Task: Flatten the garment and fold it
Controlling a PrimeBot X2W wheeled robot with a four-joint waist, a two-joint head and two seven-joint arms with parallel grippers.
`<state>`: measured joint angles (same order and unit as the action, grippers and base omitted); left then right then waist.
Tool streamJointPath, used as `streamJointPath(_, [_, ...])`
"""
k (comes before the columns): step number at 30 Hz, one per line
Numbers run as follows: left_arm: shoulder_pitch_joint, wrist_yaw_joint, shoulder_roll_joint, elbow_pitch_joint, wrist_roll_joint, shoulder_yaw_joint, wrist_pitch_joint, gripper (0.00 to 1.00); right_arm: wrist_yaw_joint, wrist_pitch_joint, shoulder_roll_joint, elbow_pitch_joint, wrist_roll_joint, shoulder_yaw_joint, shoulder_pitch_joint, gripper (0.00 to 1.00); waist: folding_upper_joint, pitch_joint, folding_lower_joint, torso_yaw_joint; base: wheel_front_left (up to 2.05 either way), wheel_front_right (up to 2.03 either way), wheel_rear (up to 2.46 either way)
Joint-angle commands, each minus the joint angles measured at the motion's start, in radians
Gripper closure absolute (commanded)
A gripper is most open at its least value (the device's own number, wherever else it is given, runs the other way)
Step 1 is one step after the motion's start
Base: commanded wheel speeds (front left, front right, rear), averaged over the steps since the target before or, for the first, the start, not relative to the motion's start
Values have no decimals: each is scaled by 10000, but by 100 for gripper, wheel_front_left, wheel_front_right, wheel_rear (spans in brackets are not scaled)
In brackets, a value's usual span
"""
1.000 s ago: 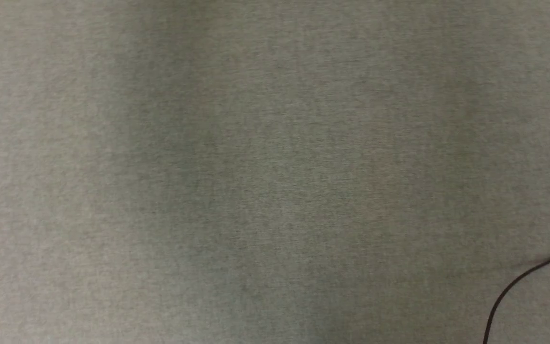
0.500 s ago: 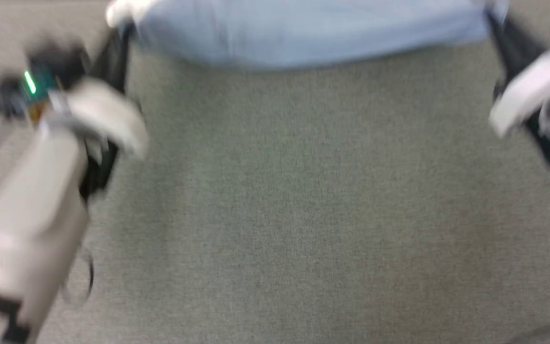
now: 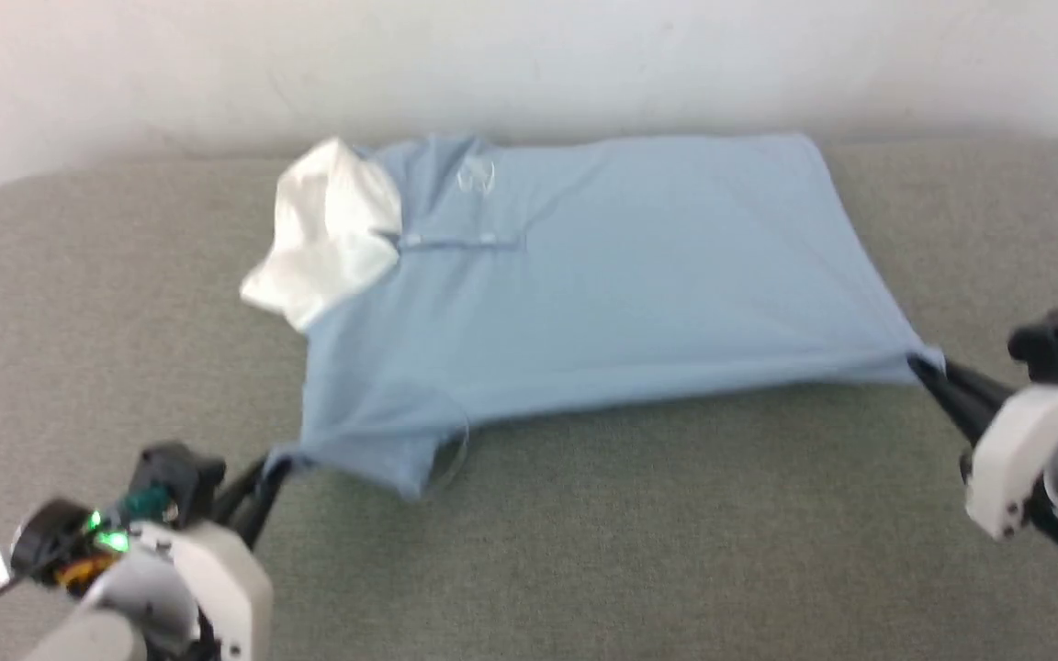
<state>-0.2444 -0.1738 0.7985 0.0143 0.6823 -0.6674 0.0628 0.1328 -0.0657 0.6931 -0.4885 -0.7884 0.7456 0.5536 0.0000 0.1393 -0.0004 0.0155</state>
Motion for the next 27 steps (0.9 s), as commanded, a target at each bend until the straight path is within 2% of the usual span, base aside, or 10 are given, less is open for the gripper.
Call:
streamJointPath(1, [416, -188, 259, 377, 118, -55, 223, 100, -21, 210, 188, 161, -152, -113, -390, 100, 0, -693, 4, 238, 0, 0, 0])
streamJointPath(9, [2453, -969, 1121, 2520, 1222, -194, 1241, 100, -21, 2192, 1171, 1703, -1102, -709, -2828, 100, 0, -1302, 4, 428, 0, 0, 0])
streamJointPath(15, [3592, -1048, 1308, 3336, 2453, -299, 1727, 100, -21, 3864, 1788, 2800, -1678, -1281, -4625, 100, 0, -1463, 4, 520, 0, 0, 0])
streamJointPath(21, [3865, -947, 1418, 3579, 2632, -382, 1751, 100, -21, 4365, 1688, 3647, -1620, -2478, -5584, 100, 0, -1370, 4, 506, 0, 0, 0])
streamJointPath(27, [3123, -1029, 794, 3705, 2328, 187, 785, 100, -21, 4132, 1164, 4272, -1043, -4007, -5544, 100, 0, -940, 4, 475, 0, 0, 0])
